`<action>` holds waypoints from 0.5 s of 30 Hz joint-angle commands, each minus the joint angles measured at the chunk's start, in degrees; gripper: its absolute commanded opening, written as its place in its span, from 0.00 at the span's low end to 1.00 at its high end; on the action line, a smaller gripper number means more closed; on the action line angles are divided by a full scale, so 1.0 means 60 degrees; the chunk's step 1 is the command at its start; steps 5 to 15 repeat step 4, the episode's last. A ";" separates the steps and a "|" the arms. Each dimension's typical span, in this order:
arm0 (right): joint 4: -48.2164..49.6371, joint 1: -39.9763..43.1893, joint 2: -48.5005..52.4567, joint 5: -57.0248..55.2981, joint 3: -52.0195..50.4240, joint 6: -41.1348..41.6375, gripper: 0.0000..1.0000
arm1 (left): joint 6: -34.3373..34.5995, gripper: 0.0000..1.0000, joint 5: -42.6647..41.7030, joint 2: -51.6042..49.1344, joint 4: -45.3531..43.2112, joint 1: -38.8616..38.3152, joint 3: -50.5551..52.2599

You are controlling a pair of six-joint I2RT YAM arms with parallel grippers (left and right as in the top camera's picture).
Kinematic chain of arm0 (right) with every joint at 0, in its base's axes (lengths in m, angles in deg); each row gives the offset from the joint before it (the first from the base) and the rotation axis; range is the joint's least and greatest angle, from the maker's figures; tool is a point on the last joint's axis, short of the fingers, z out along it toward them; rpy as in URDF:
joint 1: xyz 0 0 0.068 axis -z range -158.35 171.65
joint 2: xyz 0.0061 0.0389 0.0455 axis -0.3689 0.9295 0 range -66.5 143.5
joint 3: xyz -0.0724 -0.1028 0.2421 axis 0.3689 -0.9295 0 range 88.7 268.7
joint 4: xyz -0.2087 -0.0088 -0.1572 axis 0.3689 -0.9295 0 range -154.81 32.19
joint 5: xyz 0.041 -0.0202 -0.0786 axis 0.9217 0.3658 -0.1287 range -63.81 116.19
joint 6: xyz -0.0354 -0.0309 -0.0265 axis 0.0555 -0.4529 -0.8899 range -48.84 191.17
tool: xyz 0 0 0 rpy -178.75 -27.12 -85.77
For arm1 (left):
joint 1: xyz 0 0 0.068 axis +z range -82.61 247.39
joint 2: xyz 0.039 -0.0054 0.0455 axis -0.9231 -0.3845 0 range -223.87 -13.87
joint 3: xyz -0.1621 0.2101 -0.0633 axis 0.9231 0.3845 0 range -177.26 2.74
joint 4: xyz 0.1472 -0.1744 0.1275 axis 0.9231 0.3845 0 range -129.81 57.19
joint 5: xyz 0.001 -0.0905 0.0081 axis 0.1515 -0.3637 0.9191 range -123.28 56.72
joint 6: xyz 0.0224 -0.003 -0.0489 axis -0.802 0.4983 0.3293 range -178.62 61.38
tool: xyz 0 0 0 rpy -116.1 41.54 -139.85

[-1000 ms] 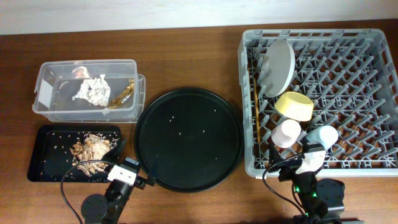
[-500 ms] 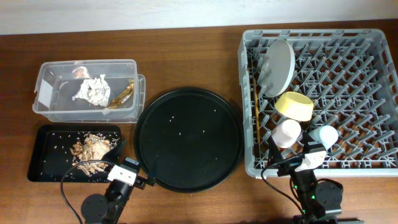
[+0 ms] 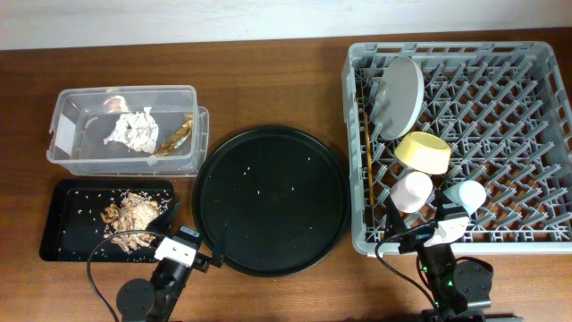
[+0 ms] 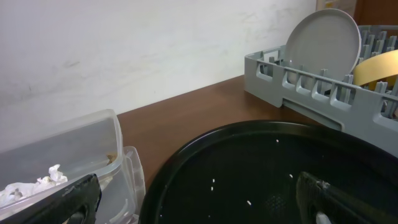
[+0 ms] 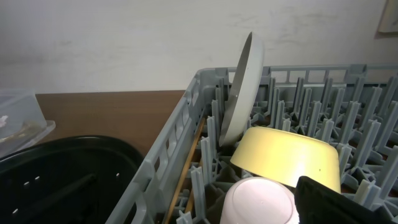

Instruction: Sort waste into correct bins and load items into the dishwasher rack

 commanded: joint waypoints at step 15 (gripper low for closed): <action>0.0033 0.0080 -0.0073 0.0047 -0.0095 -0.0080 0.99 | -0.0087 0.99 -0.0102 0.0047 0.0051 0.0033 0.0025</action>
